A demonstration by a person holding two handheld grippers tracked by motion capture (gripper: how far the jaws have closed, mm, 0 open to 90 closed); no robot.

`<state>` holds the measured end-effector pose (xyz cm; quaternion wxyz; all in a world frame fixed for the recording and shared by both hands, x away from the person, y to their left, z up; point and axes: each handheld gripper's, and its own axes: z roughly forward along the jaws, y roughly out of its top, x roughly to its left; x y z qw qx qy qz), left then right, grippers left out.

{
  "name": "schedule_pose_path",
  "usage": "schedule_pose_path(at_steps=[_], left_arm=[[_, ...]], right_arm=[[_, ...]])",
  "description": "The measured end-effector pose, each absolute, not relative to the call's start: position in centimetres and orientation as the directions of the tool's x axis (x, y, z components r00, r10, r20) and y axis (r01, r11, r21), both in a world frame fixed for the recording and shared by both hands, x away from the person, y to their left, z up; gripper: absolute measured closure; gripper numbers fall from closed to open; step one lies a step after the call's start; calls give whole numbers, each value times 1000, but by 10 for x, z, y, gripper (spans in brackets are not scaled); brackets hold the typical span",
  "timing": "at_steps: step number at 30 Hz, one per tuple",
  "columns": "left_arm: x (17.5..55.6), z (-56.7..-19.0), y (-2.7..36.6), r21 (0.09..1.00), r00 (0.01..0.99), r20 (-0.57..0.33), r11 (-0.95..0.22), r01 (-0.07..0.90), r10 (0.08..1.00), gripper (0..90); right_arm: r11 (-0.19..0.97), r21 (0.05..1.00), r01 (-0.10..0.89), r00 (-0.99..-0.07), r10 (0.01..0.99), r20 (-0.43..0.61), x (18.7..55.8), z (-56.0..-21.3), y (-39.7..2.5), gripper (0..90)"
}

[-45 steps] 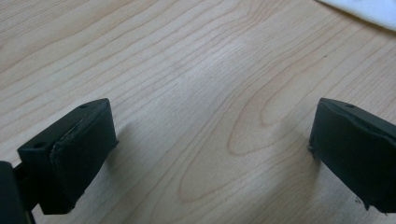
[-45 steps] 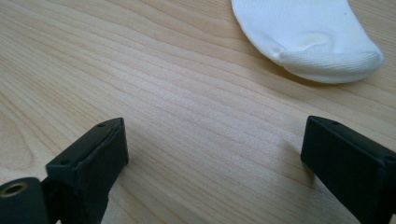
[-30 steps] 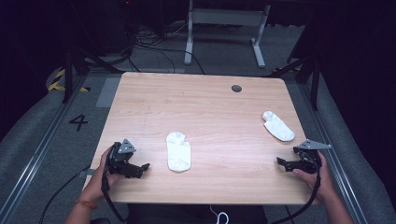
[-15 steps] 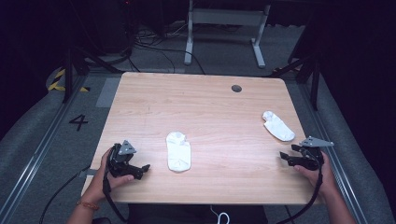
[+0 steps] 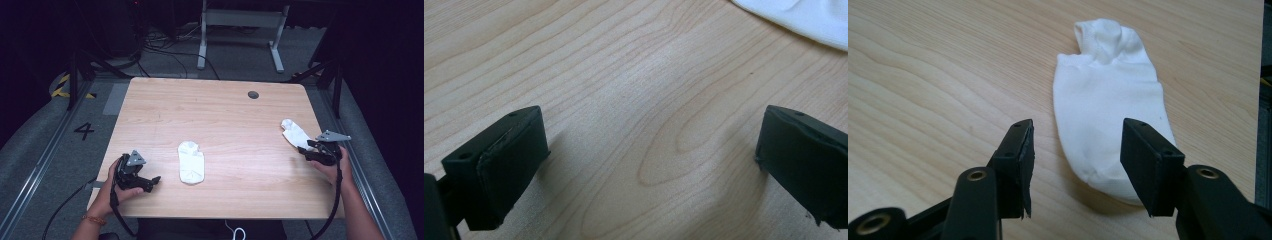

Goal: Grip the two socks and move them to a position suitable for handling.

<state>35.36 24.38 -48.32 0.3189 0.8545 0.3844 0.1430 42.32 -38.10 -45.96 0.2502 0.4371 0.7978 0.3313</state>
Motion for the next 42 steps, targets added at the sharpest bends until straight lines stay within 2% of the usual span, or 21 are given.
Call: schedule_pose_path(at_steps=[8,10,13,17,26,30,32,34,36,38,42], left_arm=[[354,-483,244,655,664,-1,-501,565,748,6],[354,-483,244,655,664,-1,-501,565,748,6],[354,-483,244,655,664,0,-501,566,748,6],[354,-483,243,656,663,-3,-499,567,749,6],[356,-483,235,652,674,-5,-508,562,739,10],[358,-481,229,653,681,2,-517,554,732,51],[358,-479,224,649,680,-8,-513,561,733,94],[359,-477,219,654,685,-11,-513,556,729,192],[360,-475,211,651,696,-4,-527,547,718,155],[361,-473,202,655,717,4,-543,525,698,186],[363,-469,178,660,751,35,-580,478,659,184]], right_arm=[[371,723,583,-469,880,-75,439,-478,-387,506],[350,727,591,-467,883,-45,439,-479,-388,544],[368,723,585,-485,873,-51,437,-478,-385,648],[390,716,579,-515,856,-50,435,-477,-377,710],[447,703,553,-600,799,-37,425,-475,-351,704],[473,694,542,-626,779,-41,419,-474,-338,693],[485,689,538,-639,768,-41,415,-473,-333,687],[497,682,537,-649,759,-42,411,-473,-328,681],[498,680,538,-652,757,-39,409,-472,-326,680],[503,679,535,-658,752,-39,407,-472,-323,677],[507,678,532,-665,746,-36,403,-472,-320,673]])
